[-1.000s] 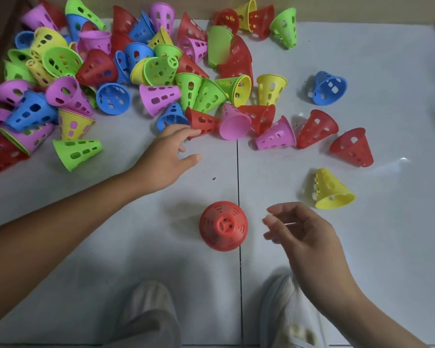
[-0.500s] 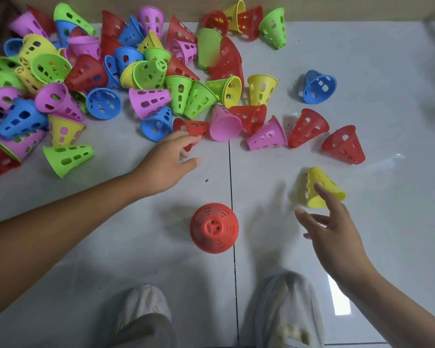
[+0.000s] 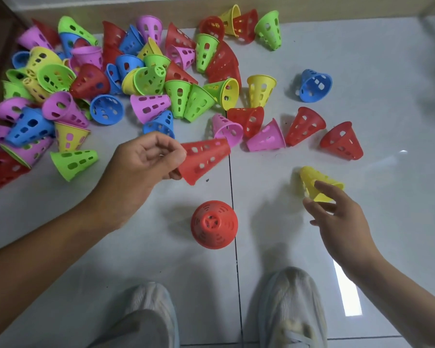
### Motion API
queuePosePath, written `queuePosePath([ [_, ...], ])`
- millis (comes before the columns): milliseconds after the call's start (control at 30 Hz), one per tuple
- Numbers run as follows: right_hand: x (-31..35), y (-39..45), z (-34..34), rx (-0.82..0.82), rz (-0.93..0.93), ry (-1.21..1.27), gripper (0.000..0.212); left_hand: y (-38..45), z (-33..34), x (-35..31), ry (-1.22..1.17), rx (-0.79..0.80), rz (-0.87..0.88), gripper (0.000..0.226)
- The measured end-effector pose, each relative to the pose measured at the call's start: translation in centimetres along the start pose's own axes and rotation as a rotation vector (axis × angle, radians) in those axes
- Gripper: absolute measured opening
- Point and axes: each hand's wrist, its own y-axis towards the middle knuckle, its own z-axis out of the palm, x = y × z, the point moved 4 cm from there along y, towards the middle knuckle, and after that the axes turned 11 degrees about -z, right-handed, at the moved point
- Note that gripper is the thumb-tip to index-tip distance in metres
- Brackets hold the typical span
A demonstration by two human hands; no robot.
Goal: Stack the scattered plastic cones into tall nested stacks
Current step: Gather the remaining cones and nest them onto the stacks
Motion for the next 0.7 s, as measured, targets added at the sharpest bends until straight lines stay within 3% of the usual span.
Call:
queuePosePath([
  [233,2.1,-1.1,-0.2,-0.083,-0.060,0.190,0.022,-2.4,0.3,-1.7,-0.283,0.249,-0.109,0.022],
  [333,3.2,-1.8,0.0,-0.087,-0.061,0.257,0.016,-3.3,0.4,-2.3,-0.371,0.388,-0.141,0.047],
  [533,4.4,-3.1,0.0,-0.073,-0.024,0.433,0.013,-5.2,1.0,-0.8,-0.303,0.471,-0.189,0.079],
  [700,5.5,-4.1,-0.2,-0.047,0.058,0.714,0.026,-6.6,1.4,1.0,-0.143,0.465,-0.216,0.081],
])
